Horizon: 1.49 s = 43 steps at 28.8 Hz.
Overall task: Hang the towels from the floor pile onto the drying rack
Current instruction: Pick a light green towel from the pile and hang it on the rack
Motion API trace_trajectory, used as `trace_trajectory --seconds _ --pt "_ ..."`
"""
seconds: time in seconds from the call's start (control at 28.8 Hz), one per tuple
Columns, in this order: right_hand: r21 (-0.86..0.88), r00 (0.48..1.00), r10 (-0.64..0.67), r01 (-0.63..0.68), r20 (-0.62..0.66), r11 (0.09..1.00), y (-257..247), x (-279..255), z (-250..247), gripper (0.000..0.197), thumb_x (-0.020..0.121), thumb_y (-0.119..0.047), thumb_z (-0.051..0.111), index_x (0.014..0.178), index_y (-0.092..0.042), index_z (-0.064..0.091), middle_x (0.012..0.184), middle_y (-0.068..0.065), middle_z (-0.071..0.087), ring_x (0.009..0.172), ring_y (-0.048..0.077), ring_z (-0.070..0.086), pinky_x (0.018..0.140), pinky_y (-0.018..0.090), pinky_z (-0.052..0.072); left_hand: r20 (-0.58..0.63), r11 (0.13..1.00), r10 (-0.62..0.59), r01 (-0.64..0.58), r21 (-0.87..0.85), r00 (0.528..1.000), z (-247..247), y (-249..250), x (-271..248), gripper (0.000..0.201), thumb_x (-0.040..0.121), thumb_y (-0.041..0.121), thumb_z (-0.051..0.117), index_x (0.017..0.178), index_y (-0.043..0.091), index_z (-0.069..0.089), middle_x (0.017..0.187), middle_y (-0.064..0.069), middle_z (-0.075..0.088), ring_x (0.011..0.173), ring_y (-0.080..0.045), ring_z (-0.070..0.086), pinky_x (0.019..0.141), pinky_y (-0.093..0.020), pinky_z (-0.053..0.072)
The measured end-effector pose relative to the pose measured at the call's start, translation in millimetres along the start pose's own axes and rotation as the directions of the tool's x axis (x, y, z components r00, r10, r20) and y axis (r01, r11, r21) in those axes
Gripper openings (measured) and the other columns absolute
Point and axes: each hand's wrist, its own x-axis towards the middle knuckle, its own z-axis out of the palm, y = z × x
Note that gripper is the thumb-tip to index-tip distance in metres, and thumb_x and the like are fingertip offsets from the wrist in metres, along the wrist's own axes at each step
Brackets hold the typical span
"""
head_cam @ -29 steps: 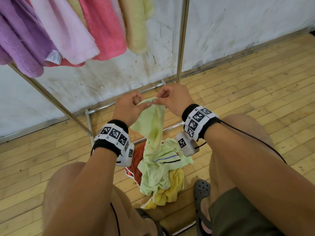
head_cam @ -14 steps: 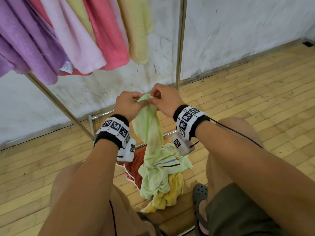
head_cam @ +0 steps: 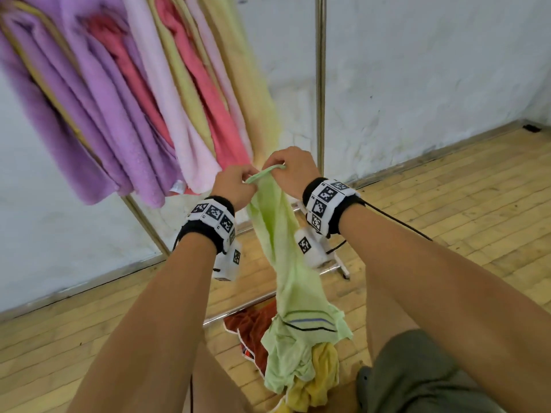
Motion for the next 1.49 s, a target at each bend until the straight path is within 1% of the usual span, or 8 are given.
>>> trace_trajectory --seconds 0.14,0.31,0.62,0.9,1.01,1.22,1.35,1.49 --pt "0.176 1.000 -0.017 0.016 0.001 0.984 -35 7 -17 0.031 0.080 -0.001 0.053 0.082 -0.022 0.077 0.080 -0.005 0.066 0.075 0.021 0.070 0.067 0.038 0.062 -0.009 0.997 -0.015 0.016 0.070 1.000 -33 22 1 0.027 0.093 0.016 0.056 0.066 0.023 0.055 0.076 -0.006 0.056 0.076 -0.026 0.055 0.068 -0.033 0.046" --pt "0.258 0.999 0.024 -0.017 -0.024 0.966 -70 23 -43 0.037 0.077 0.006 0.048 0.078 -0.021 0.073 0.097 0.009 0.068 0.082 0.028 0.070 0.064 0.041 0.063 -0.099 0.996 0.051 -0.043 0.081 0.994 -72 49 11 0.010 0.093 0.018 0.061 0.086 0.018 0.069 0.083 -0.008 0.065 0.085 -0.028 0.061 0.079 -0.033 0.050" --pt "0.042 0.996 -0.084 0.085 -0.022 0.995 -126 63 -104 0.038 0.074 0.000 0.046 0.087 -0.023 0.074 0.100 0.009 0.069 0.075 0.029 0.071 0.074 0.044 0.061 -0.185 0.987 0.141 -0.124 0.099 0.972 -143 100 41 0.013 0.090 0.014 0.062 0.091 0.021 0.072 0.077 -0.001 0.068 0.055 -0.002 0.059 0.050 -0.001 0.040" --pt "-0.054 0.985 -0.164 0.160 -0.062 0.986 -152 78 -141 0.034 0.082 0.001 0.051 0.095 -0.019 0.075 0.104 0.009 0.072 0.089 0.025 0.069 0.083 0.036 0.058 -0.219 0.978 0.189 -0.163 0.133 0.957 -179 130 65 0.015 0.085 0.011 0.064 0.094 0.009 0.076 0.082 -0.008 0.071 0.072 -0.017 0.060 0.063 -0.023 0.046" --pt "-0.046 0.980 -0.196 0.194 -0.046 0.980 -163 80 -150 0.035 0.082 0.001 0.051 0.100 -0.020 0.073 0.101 0.007 0.072 0.079 0.019 0.071 0.078 0.032 0.059 -0.259 0.981 0.181 -0.157 0.112 0.949 -189 138 70 0.014 0.086 0.012 0.063 0.090 0.012 0.076 0.076 -0.002 0.066 0.074 -0.016 0.058 0.060 -0.020 0.042" --pt "0.061 0.934 -0.356 0.355 0.008 0.933 -184 76 -160 0.037 0.079 0.005 0.050 0.093 -0.022 0.070 0.086 -0.003 0.066 0.082 0.027 0.066 0.076 0.045 0.058 -0.320 0.992 0.121 -0.130 -0.005 0.940 -206 144 74 0.018 0.084 0.017 0.061 0.090 0.017 0.078 0.086 -0.005 0.074 0.083 -0.023 0.069 0.081 -0.033 0.057" --pt "-0.010 0.934 -0.350 0.352 0.073 0.936 -191 74 -159 0.020 0.092 -0.029 0.063 0.097 -0.016 0.077 0.094 0.003 0.072 0.089 0.023 0.064 0.084 0.041 0.052 -0.270 0.986 0.024 -0.068 -0.155 0.962 -213 148 73 0.015 0.085 0.011 0.061 0.090 0.015 0.074 0.089 -0.010 0.074 0.083 -0.026 0.073 0.081 -0.042 0.060" --pt "-0.194 0.920 -0.351 0.382 0.176 0.904 -191 72 -157 0.042 0.083 -0.048 0.072 0.110 -0.015 0.071 0.107 -0.002 0.066 0.097 0.016 0.060 0.077 0.028 0.047 -0.279 0.985 -0.020 -0.029 -0.171 0.960 -217 151 69 0.019 0.082 0.008 0.054 0.077 0.015 0.071 0.085 -0.008 0.073 0.086 -0.026 0.072 0.083 -0.041 0.060"
